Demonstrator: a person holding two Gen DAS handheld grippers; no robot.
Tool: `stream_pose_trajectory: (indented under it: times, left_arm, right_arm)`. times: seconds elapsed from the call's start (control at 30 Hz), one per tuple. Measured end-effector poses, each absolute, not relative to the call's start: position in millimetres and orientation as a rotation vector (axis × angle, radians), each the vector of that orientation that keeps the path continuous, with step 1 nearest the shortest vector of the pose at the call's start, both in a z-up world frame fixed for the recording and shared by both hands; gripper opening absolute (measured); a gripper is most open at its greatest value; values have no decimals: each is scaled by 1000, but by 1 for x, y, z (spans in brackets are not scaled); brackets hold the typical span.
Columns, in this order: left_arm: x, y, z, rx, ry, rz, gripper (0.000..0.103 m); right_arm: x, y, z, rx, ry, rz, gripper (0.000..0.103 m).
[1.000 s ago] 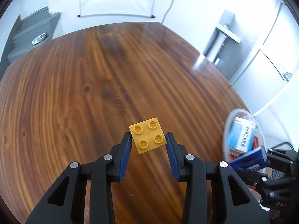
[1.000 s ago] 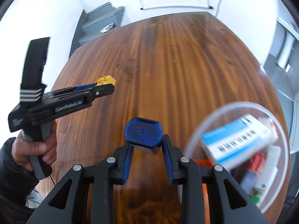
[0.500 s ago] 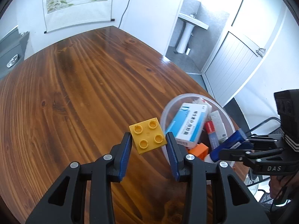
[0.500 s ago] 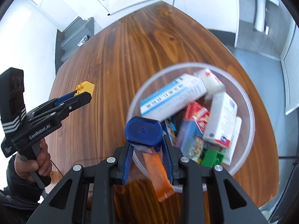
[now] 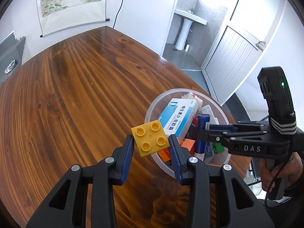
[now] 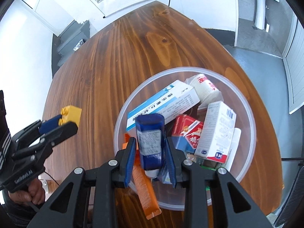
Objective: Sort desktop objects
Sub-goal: 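Open the right tool to drop the blue bottle while the left tool drops the yellow block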
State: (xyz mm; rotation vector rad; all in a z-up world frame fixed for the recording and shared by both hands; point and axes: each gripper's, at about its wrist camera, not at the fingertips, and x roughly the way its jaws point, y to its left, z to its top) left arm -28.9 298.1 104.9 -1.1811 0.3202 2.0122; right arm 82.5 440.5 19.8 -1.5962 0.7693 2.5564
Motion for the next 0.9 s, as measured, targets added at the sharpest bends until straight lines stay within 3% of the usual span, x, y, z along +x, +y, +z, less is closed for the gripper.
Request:
stream_pose_trajectory:
  times: [0.9]
  left_arm:
    - [20, 371, 76, -1212, 407, 1742, 40]
  right_arm:
    - [138, 497, 28, -1379, 846, 2466, 34]
